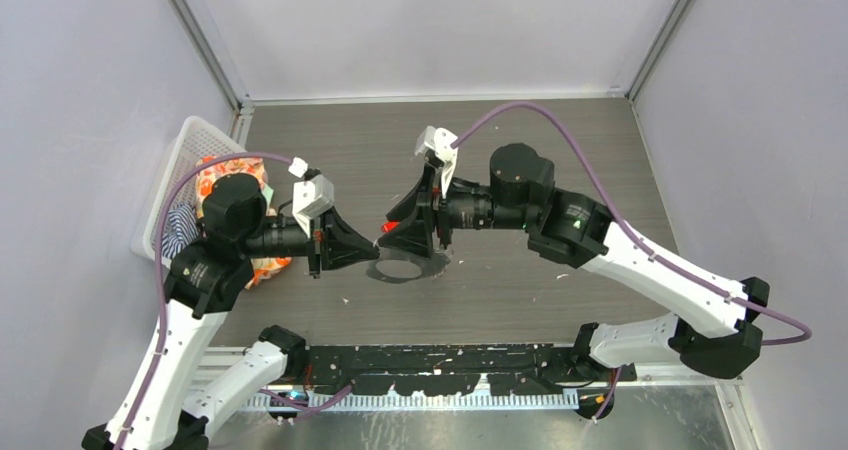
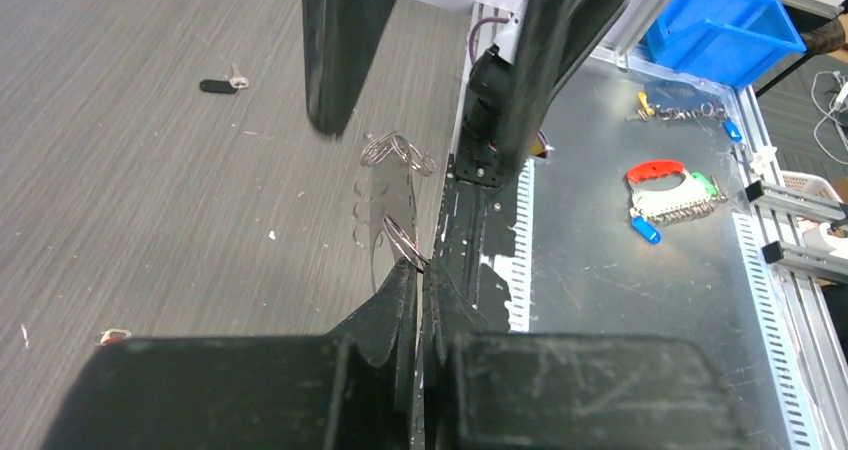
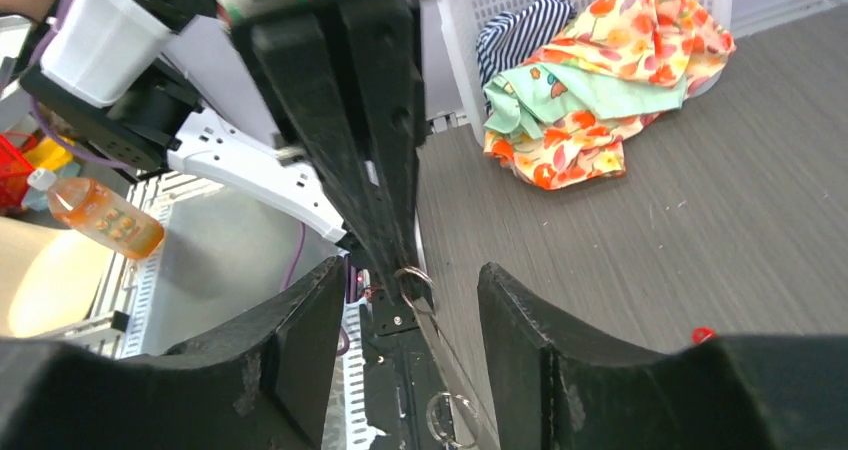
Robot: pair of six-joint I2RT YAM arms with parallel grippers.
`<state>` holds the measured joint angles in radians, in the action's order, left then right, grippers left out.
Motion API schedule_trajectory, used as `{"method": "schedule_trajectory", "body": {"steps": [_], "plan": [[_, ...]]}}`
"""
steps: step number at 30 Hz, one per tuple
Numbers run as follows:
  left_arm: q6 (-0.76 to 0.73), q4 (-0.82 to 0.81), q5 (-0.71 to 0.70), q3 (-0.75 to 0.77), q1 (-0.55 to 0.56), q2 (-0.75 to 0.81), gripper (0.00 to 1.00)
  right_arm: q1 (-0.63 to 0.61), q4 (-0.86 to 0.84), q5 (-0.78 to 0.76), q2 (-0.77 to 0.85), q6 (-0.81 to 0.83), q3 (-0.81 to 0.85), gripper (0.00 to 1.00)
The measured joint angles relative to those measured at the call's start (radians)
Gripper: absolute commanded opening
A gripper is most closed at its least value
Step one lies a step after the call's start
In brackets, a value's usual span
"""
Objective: Put the keys on the keyring
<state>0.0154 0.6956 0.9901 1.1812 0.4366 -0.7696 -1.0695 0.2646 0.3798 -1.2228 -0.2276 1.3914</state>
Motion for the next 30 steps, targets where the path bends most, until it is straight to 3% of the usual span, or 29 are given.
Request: {"method": "schedule_trajectory", "body": {"steps": [7, 13, 30], "plan": [[-0.158, 0.138, 0.018, 0.045, 0.001, -0.039, 0.00, 0.000, 0.346, 0.102, -0.109, 0.194, 0.344, 0.57], [-0.259, 0.219, 0.040, 0.084, 0.001, -0.066, 0.00, 0.000, 0.537, 0.138, -0.210, 0.344, 0.452, 0.56], [-0.469, 0.419, 0.103, 0.161, 0.006, -0.089, 0.00, 0.011, 0.794, 0.313, -0.414, 0.575, 0.723, 0.46]]}}
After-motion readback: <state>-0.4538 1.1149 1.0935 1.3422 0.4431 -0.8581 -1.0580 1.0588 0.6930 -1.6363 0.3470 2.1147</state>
